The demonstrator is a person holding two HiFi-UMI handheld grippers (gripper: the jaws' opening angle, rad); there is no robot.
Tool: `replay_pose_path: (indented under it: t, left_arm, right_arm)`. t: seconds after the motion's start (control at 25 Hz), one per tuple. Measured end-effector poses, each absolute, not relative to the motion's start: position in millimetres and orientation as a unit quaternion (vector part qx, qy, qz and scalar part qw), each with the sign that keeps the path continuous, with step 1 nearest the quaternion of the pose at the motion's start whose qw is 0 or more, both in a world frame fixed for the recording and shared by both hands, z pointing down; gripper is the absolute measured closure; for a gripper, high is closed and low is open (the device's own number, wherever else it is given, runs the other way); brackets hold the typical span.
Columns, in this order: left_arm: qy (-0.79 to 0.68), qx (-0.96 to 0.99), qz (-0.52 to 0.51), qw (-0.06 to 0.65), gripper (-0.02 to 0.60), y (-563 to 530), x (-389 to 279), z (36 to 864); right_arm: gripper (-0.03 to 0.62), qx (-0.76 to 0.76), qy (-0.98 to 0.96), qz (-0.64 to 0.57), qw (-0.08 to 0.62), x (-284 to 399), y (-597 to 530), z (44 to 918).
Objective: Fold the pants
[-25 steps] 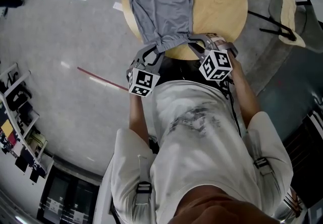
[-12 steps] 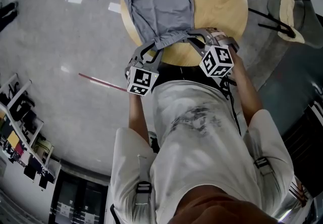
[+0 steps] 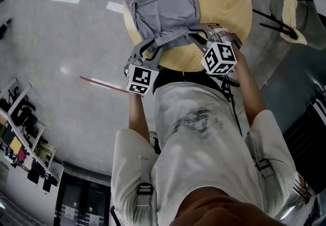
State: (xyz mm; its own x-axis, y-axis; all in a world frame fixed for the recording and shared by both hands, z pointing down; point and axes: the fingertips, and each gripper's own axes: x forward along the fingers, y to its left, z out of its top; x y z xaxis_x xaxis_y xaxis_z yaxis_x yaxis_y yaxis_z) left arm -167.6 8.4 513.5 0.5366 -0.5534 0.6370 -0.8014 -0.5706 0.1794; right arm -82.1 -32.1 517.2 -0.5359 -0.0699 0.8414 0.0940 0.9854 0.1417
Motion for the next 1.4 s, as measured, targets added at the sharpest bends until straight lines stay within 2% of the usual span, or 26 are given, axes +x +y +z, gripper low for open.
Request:
replay_pose_path:
  t: [1.4]
  left_arm:
    - [-0.419,0.833,0.262,0.248,0.457,-149,-224,551]
  right_arm:
    - [0.533,0.033,-0.862,-0.074,0.501,-137,-192,549]
